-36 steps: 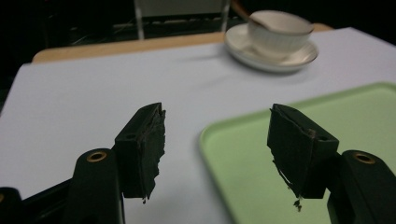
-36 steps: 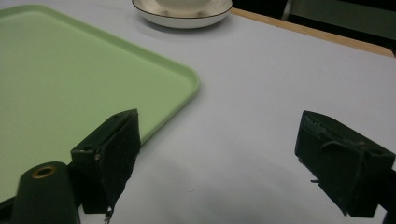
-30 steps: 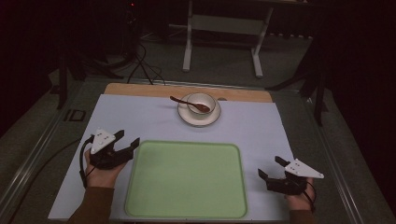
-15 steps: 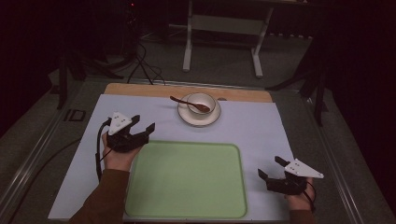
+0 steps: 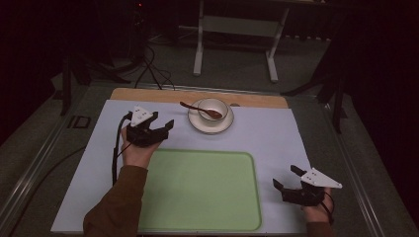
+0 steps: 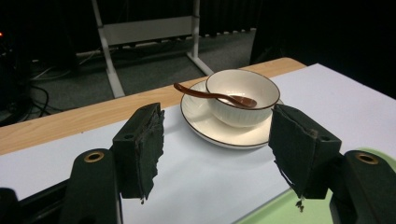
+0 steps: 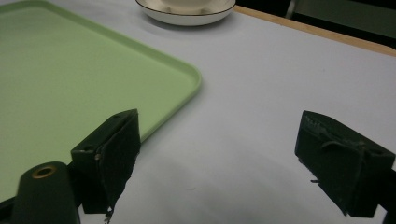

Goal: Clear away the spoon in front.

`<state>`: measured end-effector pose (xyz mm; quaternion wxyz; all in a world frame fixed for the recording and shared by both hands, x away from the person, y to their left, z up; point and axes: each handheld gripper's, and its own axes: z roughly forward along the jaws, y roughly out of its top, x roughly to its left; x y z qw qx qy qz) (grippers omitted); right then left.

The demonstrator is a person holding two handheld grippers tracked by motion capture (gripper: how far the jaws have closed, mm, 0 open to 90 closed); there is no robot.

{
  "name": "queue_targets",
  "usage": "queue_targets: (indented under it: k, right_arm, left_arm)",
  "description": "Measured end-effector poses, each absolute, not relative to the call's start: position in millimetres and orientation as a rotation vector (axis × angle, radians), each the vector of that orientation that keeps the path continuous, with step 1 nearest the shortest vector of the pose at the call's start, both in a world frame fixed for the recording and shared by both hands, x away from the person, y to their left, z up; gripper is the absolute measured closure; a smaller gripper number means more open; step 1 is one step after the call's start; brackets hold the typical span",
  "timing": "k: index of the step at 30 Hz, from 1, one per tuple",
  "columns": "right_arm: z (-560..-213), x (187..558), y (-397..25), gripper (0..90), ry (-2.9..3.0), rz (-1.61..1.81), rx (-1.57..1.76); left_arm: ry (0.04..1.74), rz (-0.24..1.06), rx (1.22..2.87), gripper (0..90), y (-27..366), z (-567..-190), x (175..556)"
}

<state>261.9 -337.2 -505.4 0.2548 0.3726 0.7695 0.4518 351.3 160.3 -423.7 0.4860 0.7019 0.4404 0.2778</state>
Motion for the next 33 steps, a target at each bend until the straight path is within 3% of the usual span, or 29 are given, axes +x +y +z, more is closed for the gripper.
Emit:
queue_targets:
  k: [33]
  right_arm:
    - [-505.8,263.5,-338.7,13.9,2.092,1.243,1.015]
  left_arm:
    - [1.135,0.59,1.712,34.6,147.4,-444.6,443.6]
